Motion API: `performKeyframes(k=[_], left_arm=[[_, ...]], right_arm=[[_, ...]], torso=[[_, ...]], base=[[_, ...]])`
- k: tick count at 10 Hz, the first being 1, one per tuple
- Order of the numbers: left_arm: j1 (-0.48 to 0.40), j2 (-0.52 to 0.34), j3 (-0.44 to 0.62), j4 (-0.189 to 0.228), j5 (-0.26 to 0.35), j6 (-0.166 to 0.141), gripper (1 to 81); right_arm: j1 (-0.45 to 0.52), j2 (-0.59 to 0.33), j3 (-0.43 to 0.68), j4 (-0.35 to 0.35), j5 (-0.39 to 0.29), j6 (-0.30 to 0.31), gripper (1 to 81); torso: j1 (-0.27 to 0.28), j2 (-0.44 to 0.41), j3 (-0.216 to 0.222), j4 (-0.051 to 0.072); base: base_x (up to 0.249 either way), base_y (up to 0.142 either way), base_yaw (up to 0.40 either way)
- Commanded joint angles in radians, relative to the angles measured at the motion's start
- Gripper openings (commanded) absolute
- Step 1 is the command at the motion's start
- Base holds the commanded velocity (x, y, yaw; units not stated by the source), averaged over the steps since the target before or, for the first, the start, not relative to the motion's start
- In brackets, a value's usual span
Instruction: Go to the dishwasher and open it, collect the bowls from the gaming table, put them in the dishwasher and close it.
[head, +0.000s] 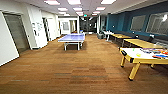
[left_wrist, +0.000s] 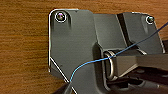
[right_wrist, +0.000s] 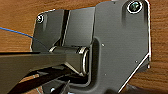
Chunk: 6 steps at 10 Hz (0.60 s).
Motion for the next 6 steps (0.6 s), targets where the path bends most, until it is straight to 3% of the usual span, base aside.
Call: performKeyframes(k=[1, 6], left_arm=[[-0.049, -0.006, -0.002, 0.004, 0.049, -0.001, 81.1], [-0.048, -0.005, -0.002, 0.006, 0.049, -0.001, 81.1]], right_arm=[[0.055, -0.004, 0.005, -0.001, -0.051, -0.001, 81.1], [0.052, -0.001, -0.004, -0.002, -0.049, -0.001, 81.1]], torso=[[0.000, 0.000, 0.000, 0.000], [0.000, 0.000, 0.000, 0.000]], base=[[0.275, 0.000, 0.000], [0.275, 0.000, 0.000]])
